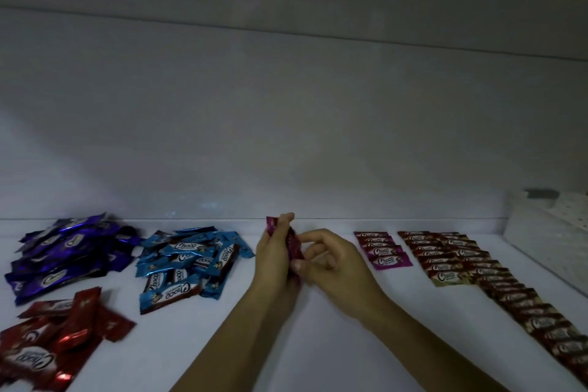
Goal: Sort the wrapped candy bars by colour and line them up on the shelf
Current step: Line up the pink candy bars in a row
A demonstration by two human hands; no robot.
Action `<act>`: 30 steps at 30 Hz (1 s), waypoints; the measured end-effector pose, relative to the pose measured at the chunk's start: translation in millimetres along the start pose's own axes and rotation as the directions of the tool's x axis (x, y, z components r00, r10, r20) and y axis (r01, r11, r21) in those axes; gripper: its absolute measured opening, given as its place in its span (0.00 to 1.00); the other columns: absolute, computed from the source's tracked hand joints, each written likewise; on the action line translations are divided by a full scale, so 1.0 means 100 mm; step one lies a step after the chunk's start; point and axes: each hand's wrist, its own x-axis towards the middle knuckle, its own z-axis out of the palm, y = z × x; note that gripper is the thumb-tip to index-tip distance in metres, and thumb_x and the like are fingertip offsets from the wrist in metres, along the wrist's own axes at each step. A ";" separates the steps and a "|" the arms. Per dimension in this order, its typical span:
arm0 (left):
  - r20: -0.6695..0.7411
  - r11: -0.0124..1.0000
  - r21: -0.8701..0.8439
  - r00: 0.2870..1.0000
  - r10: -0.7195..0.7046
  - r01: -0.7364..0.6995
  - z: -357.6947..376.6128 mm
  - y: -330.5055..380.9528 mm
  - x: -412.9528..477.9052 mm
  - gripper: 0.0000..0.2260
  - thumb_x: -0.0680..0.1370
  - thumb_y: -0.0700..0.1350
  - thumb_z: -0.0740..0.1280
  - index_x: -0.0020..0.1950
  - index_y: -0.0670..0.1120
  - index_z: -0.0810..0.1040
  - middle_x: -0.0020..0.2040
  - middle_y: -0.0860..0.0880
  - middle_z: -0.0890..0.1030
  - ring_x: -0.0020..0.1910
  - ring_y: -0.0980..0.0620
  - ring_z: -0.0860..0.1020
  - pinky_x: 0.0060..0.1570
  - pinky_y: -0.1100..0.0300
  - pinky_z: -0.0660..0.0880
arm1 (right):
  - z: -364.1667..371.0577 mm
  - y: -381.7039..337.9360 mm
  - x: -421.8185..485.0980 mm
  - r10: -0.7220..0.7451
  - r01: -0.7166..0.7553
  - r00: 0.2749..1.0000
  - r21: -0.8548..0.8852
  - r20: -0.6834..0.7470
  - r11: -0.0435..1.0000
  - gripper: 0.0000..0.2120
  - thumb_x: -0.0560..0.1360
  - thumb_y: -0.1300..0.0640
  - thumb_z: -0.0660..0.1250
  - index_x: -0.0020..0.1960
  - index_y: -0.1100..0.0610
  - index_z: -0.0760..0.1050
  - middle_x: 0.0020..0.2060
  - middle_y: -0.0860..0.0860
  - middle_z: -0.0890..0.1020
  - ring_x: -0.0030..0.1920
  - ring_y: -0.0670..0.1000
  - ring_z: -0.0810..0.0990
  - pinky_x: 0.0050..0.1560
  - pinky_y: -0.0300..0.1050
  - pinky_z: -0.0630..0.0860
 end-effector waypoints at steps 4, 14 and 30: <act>0.087 0.933 -0.324 0.987 -0.134 0.155 0.08 0.03 -0.05 0.10 0.81 0.49 0.60 0.51 0.45 0.78 0.43 0.44 0.80 0.43 0.47 0.80 0.48 0.51 0.78 | 0.01 0.00 0.02 -0.110 0.109 0.989 -0.015 -0.095 0.994 0.13 0.73 0.63 0.71 0.50 0.46 0.79 0.39 0.45 0.83 0.39 0.42 0.81 0.42 0.35 0.77; 0.179 0.984 0.002 0.968 -0.176 0.178 0.07 -0.11 -0.09 0.13 0.79 0.41 0.64 0.61 0.36 0.75 0.52 0.37 0.83 0.51 0.42 0.83 0.44 0.51 0.82 | -0.18 0.01 0.07 0.150 -0.120 0.971 0.163 -0.186 0.979 0.08 0.77 0.64 0.65 0.44 0.56 0.81 0.35 0.50 0.85 0.35 0.49 0.83 0.31 0.40 0.77; 0.188 0.869 0.432 0.966 0.175 -0.242 0.09 -0.18 -0.16 0.18 0.64 0.57 0.74 0.49 0.51 0.80 0.29 0.55 0.77 0.23 0.60 0.69 0.24 0.67 0.68 | -0.49 -0.14 0.13 0.312 -0.205 0.938 0.480 -0.154 0.853 0.08 0.77 0.64 0.62 0.51 0.63 0.79 0.44 0.56 0.85 0.46 0.54 0.84 0.53 0.46 0.76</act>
